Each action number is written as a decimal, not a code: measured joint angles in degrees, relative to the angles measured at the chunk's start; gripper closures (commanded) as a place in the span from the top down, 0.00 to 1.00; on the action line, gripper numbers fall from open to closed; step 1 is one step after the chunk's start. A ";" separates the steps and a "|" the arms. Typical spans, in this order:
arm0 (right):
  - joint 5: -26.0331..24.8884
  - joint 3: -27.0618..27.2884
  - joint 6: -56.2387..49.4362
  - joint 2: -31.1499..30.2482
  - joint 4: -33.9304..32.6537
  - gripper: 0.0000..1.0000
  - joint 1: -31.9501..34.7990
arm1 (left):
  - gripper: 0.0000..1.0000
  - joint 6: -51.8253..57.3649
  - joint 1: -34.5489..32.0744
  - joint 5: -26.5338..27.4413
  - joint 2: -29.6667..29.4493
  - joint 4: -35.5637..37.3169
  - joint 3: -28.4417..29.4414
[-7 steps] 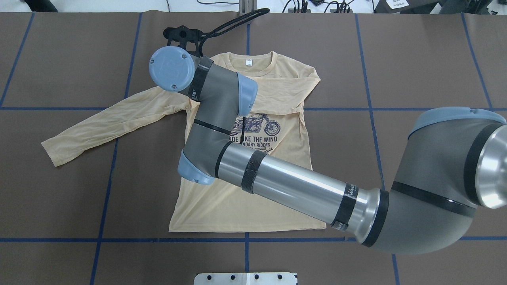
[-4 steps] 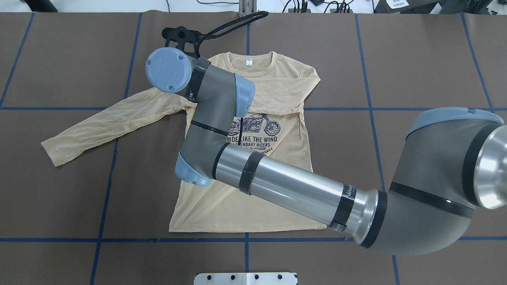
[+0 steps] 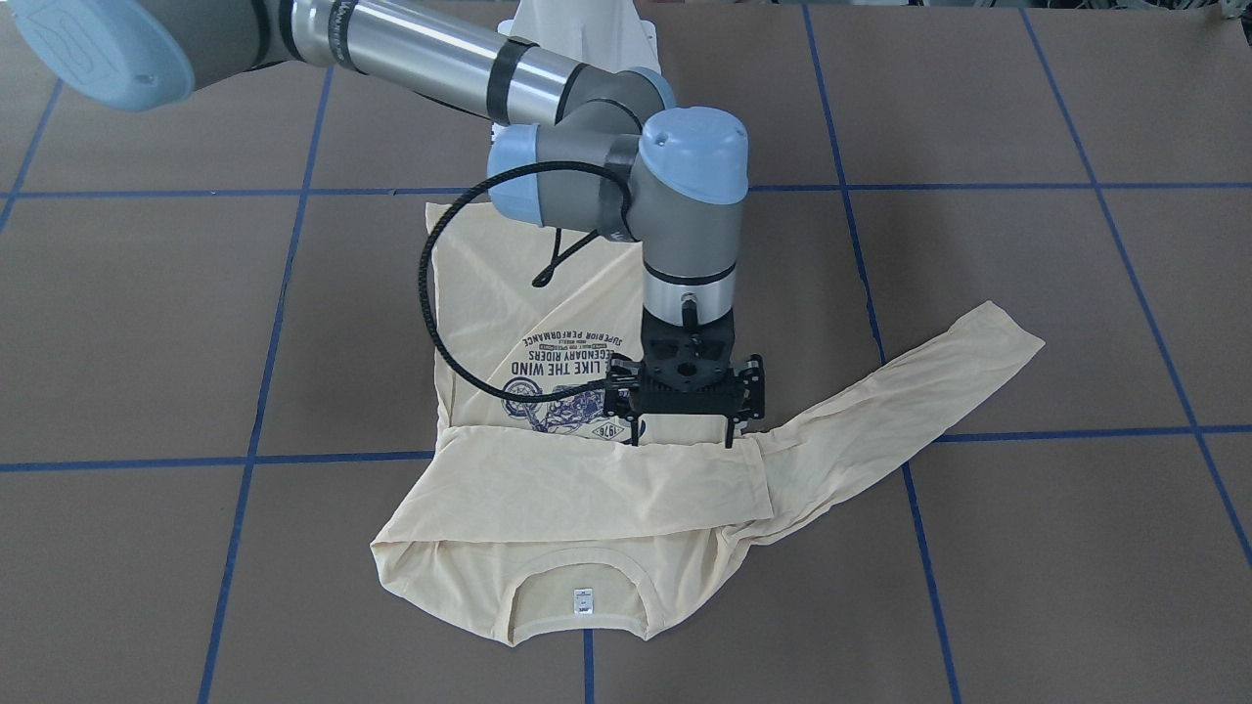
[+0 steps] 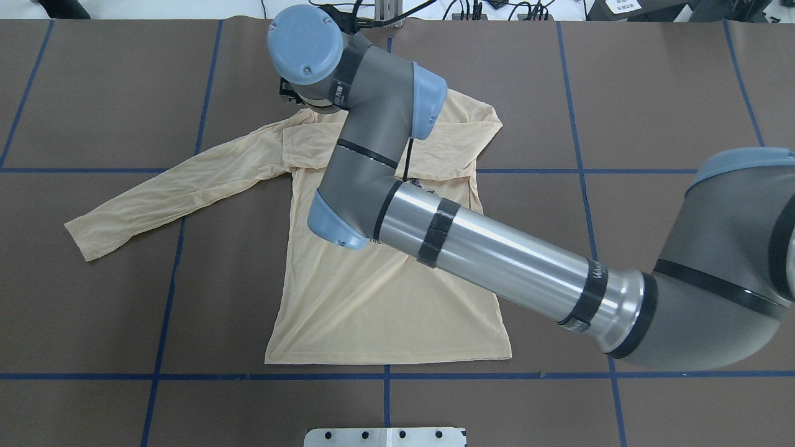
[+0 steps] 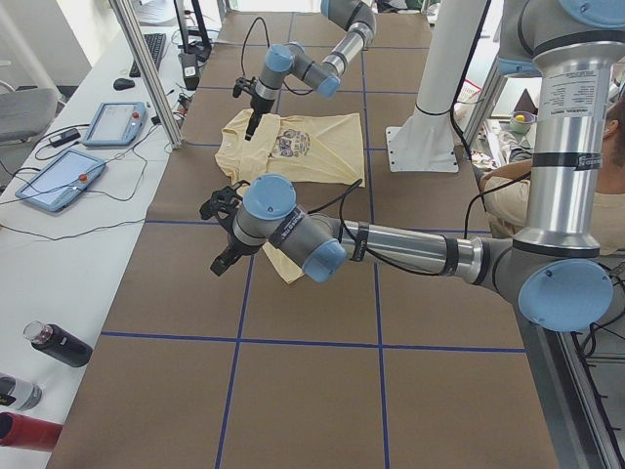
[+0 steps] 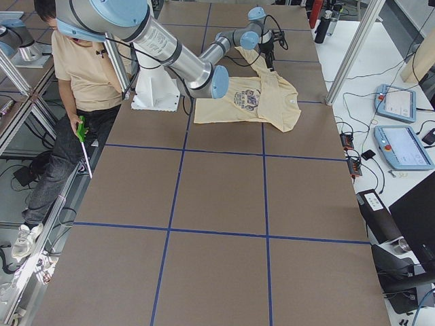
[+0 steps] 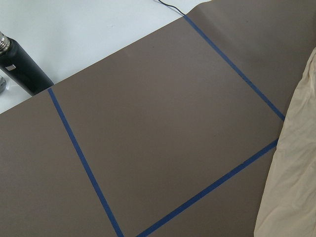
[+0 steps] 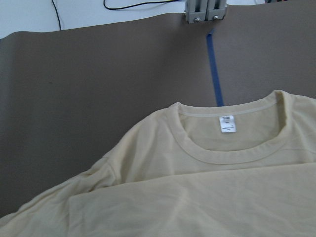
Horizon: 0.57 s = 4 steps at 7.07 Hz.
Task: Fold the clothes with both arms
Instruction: 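Carry the sleeve cuff with the right gripper across the shirt toward the collar, then release the sleeve and raise the right gripper away from the shirt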
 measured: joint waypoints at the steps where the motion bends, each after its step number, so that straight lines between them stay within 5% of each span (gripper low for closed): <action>1: 3.17 9.93 -4.28 -7.45 -3.43 1.00 2.24 | 1.00 -3.49 1.82 1.02 0.06 -1.71 0.38; 4: 14.21 37.66 -19.14 -34.99 -6.24 1.00 11.66 | 1.00 -26.71 15.51 13.73 1.95 -16.64 3.07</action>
